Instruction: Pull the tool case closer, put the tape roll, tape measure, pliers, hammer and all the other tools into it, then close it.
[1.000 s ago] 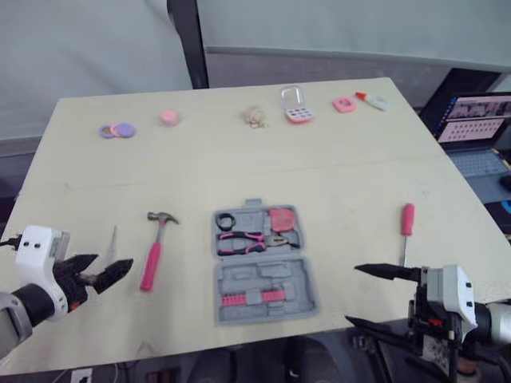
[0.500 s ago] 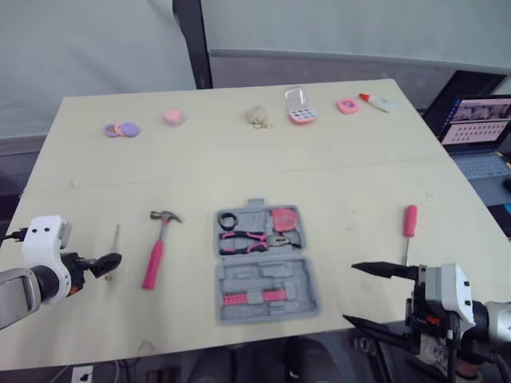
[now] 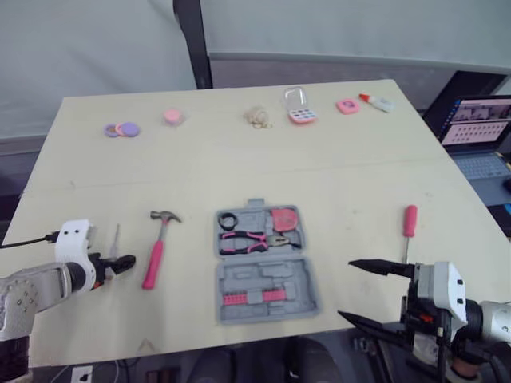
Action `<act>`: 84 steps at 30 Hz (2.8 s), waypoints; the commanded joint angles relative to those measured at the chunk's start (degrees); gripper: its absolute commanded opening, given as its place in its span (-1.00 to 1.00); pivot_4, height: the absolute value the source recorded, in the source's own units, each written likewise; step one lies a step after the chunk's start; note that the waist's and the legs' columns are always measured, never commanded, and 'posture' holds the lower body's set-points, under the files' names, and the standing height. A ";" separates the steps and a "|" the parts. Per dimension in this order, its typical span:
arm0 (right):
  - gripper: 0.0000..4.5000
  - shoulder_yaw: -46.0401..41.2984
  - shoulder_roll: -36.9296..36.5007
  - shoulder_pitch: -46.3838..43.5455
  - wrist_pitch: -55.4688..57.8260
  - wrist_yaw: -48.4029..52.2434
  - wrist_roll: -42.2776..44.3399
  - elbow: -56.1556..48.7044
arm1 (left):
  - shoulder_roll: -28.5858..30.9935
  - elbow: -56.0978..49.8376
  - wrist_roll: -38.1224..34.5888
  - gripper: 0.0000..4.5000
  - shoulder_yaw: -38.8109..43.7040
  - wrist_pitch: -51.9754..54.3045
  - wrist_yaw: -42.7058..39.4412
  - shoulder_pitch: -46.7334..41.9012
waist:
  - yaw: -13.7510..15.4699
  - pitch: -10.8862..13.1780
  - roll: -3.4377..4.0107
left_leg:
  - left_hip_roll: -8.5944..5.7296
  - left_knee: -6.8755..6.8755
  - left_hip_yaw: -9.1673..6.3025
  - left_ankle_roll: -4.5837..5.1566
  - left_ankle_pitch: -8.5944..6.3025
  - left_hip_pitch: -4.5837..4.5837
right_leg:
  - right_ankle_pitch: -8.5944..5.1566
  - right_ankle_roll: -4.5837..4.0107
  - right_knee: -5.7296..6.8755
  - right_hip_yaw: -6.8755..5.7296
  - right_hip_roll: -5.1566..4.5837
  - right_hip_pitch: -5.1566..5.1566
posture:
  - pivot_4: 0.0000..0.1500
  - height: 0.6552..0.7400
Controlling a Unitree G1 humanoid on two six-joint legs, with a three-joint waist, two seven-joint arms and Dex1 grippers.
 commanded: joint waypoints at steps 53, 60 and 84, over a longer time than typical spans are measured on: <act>1.00 -4.37 0.07 1.67 0.83 -1.71 0.40 -0.48 | 18.79 -5.56 11.78 -0.99 -21.67 -12.22 -39.39 -14.95 | 0.04 -0.17 -0.01 | 0.02 -0.02 0.45 -0.04 0.02 0.01 | -0.01 -0.02 0.09 -0.06 -0.02 -0.02 | 1.00 1.00; 1.00 -4.39 0.95 2.99 0.61 -2.13 -0.81 -1.35 | 18.06 -14.00 11.28 -0.99 -33.22 -14.22 -49.31 -22.79 | 0.09 -0.17 -0.02 | 0.04 0.03 0.55 -0.04 0.02 -0.08 | -0.01 -0.02 0.08 -0.04 0.03 -0.07 | 1.00 1.00; 1.00 -4.74 1.98 6.27 -0.53 -3.63 -3.67 -2.77 | -0.31 -10.21 27.77 -0.99 -65.77 -10.71 -54.60 -50.24 | 0.53 -0.15 -0.05 | 0.00 0.49 0.41 0.08 -0.02 -0.33 | 0.01 0.02 0.19 -0.08 0.04 -0.06 | 1.00 1.00</act>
